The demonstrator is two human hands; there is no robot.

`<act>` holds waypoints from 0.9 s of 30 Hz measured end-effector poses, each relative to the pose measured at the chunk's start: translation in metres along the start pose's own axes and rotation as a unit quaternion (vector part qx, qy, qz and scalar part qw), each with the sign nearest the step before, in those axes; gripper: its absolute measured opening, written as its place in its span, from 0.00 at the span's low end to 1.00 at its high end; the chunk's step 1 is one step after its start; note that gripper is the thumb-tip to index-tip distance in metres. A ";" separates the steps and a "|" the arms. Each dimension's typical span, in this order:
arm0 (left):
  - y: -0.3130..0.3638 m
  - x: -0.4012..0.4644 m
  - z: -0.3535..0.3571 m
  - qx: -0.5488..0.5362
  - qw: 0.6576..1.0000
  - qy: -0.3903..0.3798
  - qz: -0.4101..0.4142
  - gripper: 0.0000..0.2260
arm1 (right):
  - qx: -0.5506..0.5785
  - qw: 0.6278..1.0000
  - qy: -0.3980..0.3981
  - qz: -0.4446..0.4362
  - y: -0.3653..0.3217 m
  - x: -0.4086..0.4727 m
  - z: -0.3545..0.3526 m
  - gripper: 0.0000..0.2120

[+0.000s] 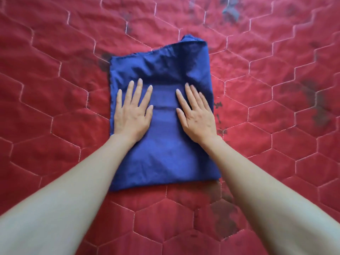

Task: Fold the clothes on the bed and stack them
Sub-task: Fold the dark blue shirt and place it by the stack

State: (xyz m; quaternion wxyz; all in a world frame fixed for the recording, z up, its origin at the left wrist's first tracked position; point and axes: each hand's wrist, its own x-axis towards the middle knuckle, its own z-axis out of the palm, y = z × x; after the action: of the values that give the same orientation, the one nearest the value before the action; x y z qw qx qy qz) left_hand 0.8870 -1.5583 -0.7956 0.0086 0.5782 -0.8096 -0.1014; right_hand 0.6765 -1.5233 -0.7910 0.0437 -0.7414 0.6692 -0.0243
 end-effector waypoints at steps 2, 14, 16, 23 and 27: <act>-0.012 -0.004 -0.005 -0.016 0.999 -0.003 -0.036 0.25 | -0.023 1.000 0.007 0.020 0.009 -0.012 -0.003 0.25; 0.011 0.101 -0.032 0.002 0.995 0.038 0.091 0.24 | -0.048 0.999 0.015 0.003 -0.022 0.125 -0.017 0.25; 0.002 0.114 -0.019 0.028 0.998 -0.002 0.051 0.25 | -0.069 0.997 -0.028 0.017 -0.009 0.133 -0.008 0.26; -0.035 0.123 -0.023 0.012 0.999 -0.010 -0.048 0.25 | 0.019 0.986 -0.037 0.163 0.010 0.138 -0.017 0.25; -0.035 0.097 -0.043 0.011 0.998 0.017 -0.055 0.25 | 0.014 0.986 -0.003 0.168 0.008 0.108 -0.036 0.25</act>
State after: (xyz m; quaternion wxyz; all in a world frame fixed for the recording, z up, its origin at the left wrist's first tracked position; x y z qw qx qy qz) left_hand 0.8929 -1.6671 -0.7692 0.0099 0.6237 -0.7772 -0.0827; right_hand 0.6764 -1.6328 -0.7582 0.0593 -0.6180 0.7836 -0.0234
